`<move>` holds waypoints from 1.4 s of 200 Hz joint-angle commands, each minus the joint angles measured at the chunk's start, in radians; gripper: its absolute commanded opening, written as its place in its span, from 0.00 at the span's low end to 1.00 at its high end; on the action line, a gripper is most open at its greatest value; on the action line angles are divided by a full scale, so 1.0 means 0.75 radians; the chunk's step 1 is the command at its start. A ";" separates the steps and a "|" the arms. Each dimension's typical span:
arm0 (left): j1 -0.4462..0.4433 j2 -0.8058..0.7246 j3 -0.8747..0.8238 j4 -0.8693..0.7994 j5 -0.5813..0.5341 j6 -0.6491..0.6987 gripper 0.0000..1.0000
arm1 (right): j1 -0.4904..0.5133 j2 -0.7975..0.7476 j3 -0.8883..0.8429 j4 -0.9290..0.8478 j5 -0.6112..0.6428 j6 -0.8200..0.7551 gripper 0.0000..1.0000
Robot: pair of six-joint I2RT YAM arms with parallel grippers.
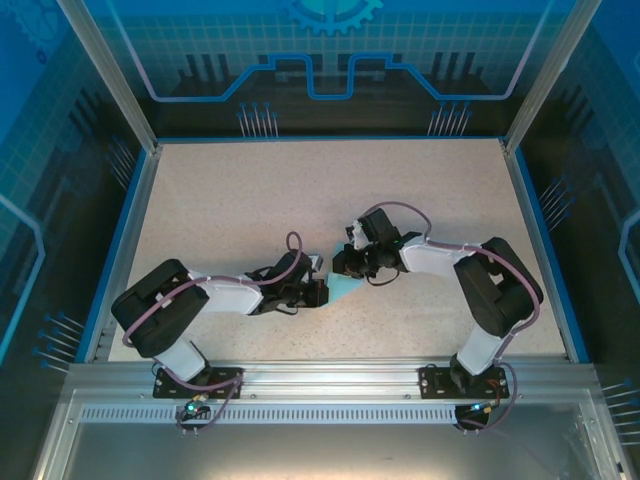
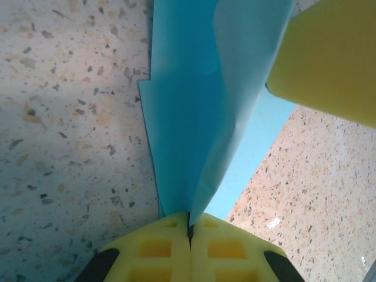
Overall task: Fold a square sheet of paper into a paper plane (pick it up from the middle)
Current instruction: Fourth fold the wing at the center of the table.
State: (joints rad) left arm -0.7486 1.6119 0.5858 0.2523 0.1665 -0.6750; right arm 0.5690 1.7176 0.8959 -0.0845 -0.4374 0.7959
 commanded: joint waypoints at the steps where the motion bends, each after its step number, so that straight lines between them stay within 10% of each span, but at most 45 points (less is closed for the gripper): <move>1: 0.021 0.022 -0.026 -0.009 0.023 -0.018 0.12 | 0.010 0.045 0.054 -0.007 -0.002 0.000 0.15; 67: 0.027 -0.031 -0.047 -0.041 0.028 0.015 0.21 | 0.006 0.071 0.050 -0.028 0.068 0.032 0.13; 280: 0.158 0.127 -0.029 0.089 0.320 -0.080 0.00 | 0.023 0.017 0.003 0.050 -0.014 0.041 0.17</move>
State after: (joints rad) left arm -0.6437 1.6630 0.5659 0.3321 0.3790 -0.7086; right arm 0.5705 1.6943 0.9016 -0.0654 -0.4278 0.8188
